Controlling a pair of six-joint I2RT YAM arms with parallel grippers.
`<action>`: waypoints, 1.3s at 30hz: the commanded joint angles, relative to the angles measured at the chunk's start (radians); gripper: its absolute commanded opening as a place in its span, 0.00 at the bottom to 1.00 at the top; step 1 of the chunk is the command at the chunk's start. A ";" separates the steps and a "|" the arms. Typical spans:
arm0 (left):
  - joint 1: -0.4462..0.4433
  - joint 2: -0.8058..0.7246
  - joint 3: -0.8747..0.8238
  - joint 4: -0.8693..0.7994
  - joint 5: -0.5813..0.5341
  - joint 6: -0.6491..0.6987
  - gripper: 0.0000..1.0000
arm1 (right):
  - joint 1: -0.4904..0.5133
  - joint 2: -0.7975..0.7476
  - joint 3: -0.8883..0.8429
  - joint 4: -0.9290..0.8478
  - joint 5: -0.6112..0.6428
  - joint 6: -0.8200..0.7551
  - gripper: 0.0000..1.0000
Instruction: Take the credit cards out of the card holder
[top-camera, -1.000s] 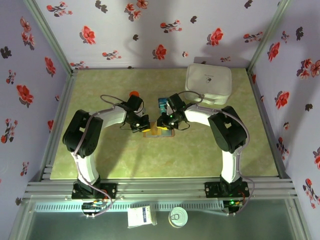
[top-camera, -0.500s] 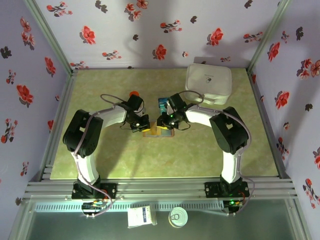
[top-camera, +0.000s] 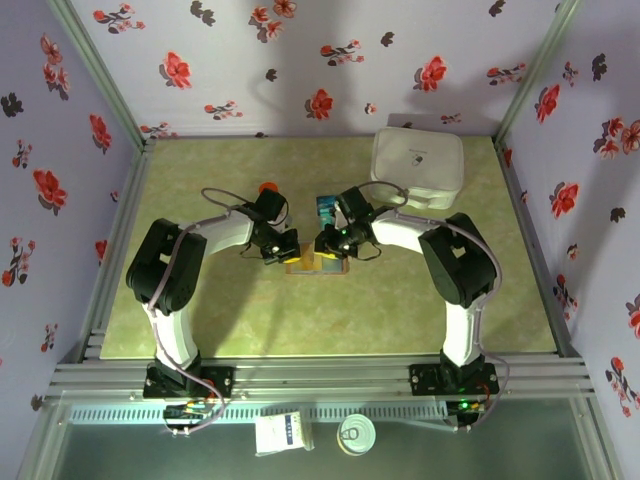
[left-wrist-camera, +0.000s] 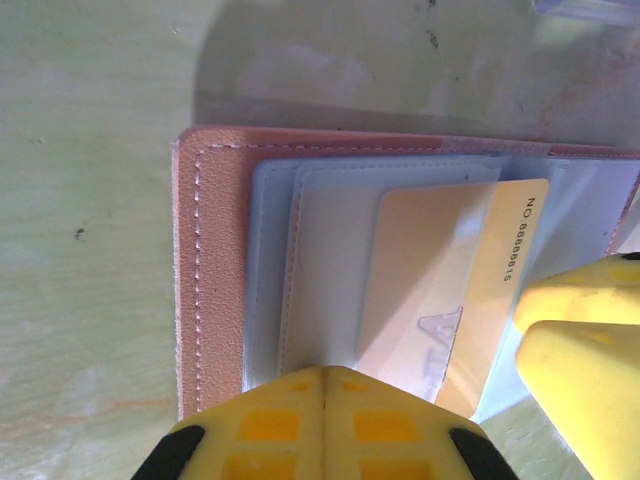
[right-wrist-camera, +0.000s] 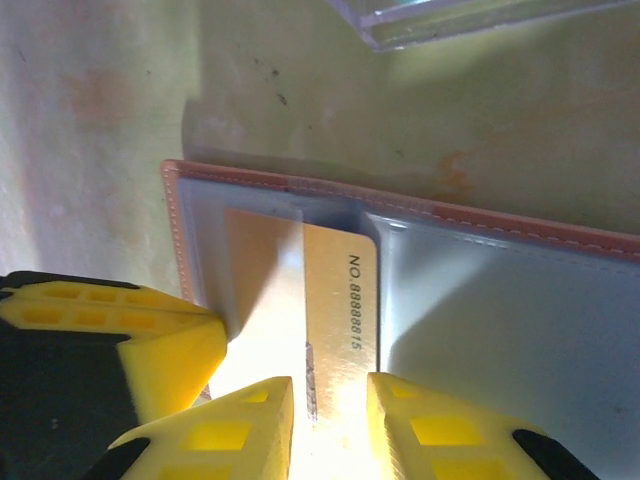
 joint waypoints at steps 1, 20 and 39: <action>0.002 0.042 0.003 -0.059 -0.044 0.032 0.00 | -0.005 0.024 -0.016 0.008 -0.007 0.000 0.27; 0.002 0.042 0.009 -0.072 -0.046 0.036 0.00 | -0.005 0.038 -0.018 0.032 -0.028 0.013 0.26; 0.002 0.040 0.002 -0.074 -0.048 0.034 0.00 | -0.008 0.001 -0.102 0.239 -0.109 0.121 0.15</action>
